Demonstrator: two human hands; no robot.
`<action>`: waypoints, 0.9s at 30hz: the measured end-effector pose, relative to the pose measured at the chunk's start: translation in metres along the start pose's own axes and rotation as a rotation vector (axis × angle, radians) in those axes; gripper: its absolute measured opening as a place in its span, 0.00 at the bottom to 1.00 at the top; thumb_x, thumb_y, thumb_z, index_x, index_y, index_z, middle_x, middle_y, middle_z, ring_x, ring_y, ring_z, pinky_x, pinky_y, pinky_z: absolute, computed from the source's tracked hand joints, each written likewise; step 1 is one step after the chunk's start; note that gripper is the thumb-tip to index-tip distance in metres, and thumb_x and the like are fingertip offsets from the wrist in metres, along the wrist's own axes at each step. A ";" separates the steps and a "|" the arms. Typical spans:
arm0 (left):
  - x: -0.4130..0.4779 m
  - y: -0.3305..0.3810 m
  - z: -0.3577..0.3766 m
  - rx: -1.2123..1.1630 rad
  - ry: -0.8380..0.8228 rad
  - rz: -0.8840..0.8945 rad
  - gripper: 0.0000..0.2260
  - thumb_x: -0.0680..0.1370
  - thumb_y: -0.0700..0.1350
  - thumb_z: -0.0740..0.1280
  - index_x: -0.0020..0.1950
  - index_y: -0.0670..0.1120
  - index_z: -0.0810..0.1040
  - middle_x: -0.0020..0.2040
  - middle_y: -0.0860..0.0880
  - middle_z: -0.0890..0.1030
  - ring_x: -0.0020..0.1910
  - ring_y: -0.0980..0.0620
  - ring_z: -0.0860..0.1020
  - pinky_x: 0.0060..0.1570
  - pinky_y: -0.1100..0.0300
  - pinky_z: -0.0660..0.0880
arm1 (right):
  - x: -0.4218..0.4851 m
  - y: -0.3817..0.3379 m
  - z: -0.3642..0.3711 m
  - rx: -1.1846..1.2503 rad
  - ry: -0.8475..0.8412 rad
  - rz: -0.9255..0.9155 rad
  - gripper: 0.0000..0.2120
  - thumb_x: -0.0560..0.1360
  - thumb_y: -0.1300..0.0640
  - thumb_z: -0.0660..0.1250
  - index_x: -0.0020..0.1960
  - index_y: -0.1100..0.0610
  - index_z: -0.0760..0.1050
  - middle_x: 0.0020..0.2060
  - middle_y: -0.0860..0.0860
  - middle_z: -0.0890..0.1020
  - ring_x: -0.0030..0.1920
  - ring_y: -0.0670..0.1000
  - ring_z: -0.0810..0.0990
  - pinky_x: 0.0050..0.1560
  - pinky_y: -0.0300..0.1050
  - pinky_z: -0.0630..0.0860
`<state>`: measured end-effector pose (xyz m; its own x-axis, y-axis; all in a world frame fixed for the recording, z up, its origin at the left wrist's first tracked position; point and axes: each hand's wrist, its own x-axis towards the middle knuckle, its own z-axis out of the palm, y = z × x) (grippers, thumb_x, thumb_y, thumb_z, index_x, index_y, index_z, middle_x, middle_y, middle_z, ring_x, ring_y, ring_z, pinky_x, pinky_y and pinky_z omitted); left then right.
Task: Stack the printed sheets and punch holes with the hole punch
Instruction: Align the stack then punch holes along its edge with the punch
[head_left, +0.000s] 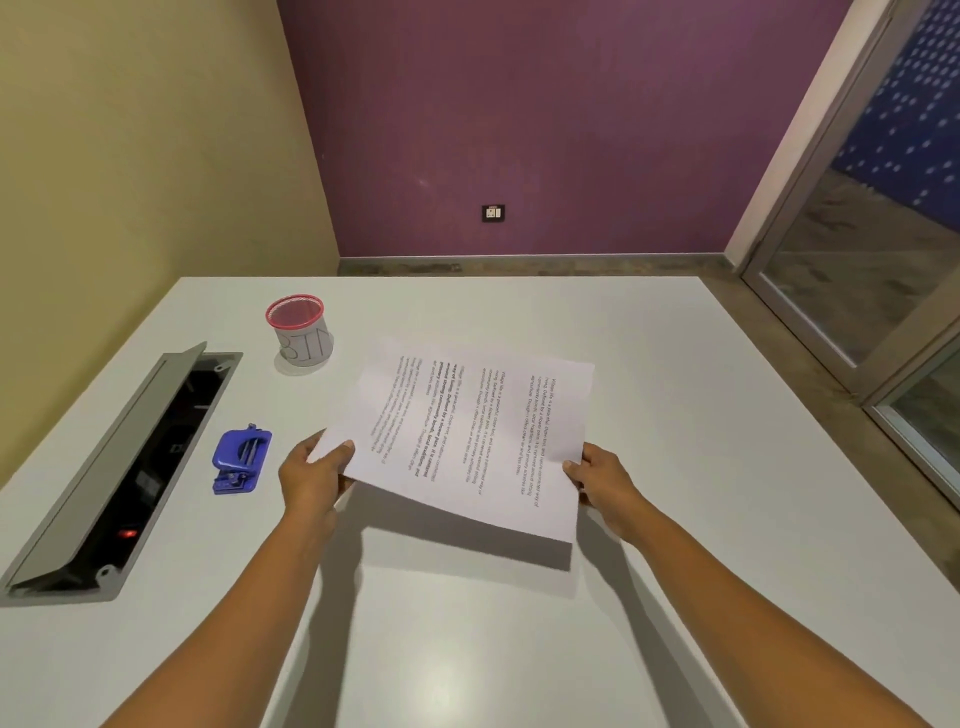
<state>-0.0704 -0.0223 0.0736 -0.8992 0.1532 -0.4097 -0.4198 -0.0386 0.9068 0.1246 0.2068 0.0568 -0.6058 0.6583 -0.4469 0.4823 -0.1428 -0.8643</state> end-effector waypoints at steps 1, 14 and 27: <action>0.004 0.001 -0.002 0.006 0.004 -0.018 0.18 0.73 0.34 0.67 0.62 0.42 0.72 0.48 0.43 0.80 0.39 0.51 0.78 0.37 0.61 0.75 | 0.001 -0.001 -0.003 -0.025 0.005 -0.007 0.17 0.79 0.65 0.55 0.67 0.60 0.69 0.59 0.59 0.78 0.58 0.61 0.77 0.60 0.55 0.74; 0.011 0.010 -0.011 0.215 -0.099 0.006 0.15 0.72 0.35 0.68 0.59 0.42 0.75 0.46 0.42 0.80 0.39 0.47 0.78 0.40 0.60 0.74 | -0.001 -0.009 -0.015 -0.035 0.039 -0.093 0.15 0.80 0.64 0.54 0.64 0.59 0.71 0.56 0.54 0.79 0.46 0.50 0.78 0.37 0.36 0.71; -0.005 0.043 0.024 0.930 -0.131 0.793 0.27 0.71 0.48 0.71 0.68 0.48 0.67 0.70 0.47 0.70 0.69 0.45 0.67 0.71 0.40 0.51 | 0.000 -0.028 -0.014 -0.198 0.030 -0.261 0.09 0.80 0.59 0.55 0.54 0.59 0.73 0.54 0.56 0.80 0.56 0.58 0.77 0.53 0.46 0.73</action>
<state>-0.0813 -0.0012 0.1172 -0.8236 0.5082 0.2518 0.5335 0.5437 0.6478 0.1200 0.2214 0.0842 -0.7079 0.6754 -0.2064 0.4284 0.1783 -0.8858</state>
